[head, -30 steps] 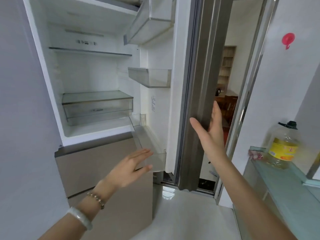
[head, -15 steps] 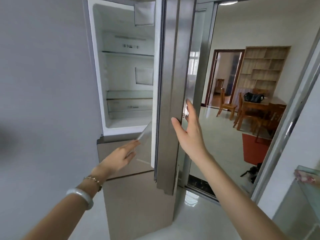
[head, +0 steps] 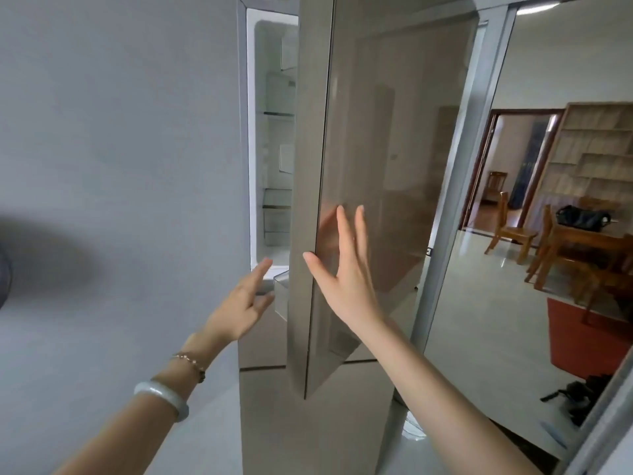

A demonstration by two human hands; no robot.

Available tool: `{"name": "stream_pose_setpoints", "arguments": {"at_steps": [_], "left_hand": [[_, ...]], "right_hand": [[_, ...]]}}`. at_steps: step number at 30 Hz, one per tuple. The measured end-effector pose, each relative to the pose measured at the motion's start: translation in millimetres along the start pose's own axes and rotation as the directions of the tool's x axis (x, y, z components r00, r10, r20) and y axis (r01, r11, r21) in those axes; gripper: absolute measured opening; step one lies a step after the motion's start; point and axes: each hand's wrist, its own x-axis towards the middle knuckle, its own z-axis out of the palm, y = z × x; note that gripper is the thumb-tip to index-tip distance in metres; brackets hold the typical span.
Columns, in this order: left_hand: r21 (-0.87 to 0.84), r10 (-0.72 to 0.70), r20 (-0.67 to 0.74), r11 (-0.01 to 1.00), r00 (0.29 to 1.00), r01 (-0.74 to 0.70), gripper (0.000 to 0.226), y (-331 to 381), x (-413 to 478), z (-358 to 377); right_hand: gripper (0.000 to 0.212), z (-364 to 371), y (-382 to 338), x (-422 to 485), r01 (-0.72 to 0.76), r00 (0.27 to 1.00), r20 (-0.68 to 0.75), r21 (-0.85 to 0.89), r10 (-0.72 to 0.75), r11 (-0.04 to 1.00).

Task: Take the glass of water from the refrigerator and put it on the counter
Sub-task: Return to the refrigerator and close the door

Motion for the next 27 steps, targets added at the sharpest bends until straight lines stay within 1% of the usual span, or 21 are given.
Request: {"name": "stream_pose_setpoints", "arguments": {"at_steps": [3, 5, 6, 8, 10, 12, 20, 27], "left_hand": [[-0.2, 0.02, -0.184, 0.978, 0.983, -0.057, 0.058, 8, -5, -18], [-0.285, 0.05, -0.226, 0.952, 0.973, -0.115, 0.059, 8, -6, -27], [-0.303, 0.068, -0.216, 0.944, 0.974, -0.133, 0.061, 8, -6, -30], [-0.322, 0.104, -0.145, 0.935, 0.984, -0.146, 0.066, 6, -1, -35], [-0.336, 0.133, -0.056, 0.931, 0.99, -0.144, 0.071, -1, 7, -36], [-0.358, 0.133, -0.02, 0.924, 0.991, -0.131, 0.075, -12, 17, -38], [-0.304, 0.069, -0.034, 0.95, 0.997, -0.076, 0.075, -66, 68, -53], [-0.361, -0.02, -0.049, 0.932, 0.999, 0.001, 0.084, -103, 119, -54]], "right_hand": [[0.067, 16, 10, 14, -0.019, 0.998, 0.066, 0.056, 0.015, 0.998], [0.061, 25, 19, 26, -0.022, 0.997, 0.074, 0.065, 0.018, 0.998], [0.059, 30, 25, 33, -0.022, 0.997, 0.071, 0.061, 0.018, 0.998], [0.059, 41, 36, 48, -0.026, 0.997, 0.067, 0.03, 0.024, 0.999], [0.058, 54, 46, 62, -0.026, 0.997, 0.079, -0.007, 0.027, 1.0], [0.058, 68, 54, 73, -0.009, 0.996, 0.089, -0.035, 0.012, 0.999], [0.054, 116, 73, 115, 0.042, 0.994, 0.107, -0.123, -0.029, 0.991], [0.051, 146, 94, 150, 0.078, 0.991, 0.126, -0.213, -0.052, 0.974]]}}
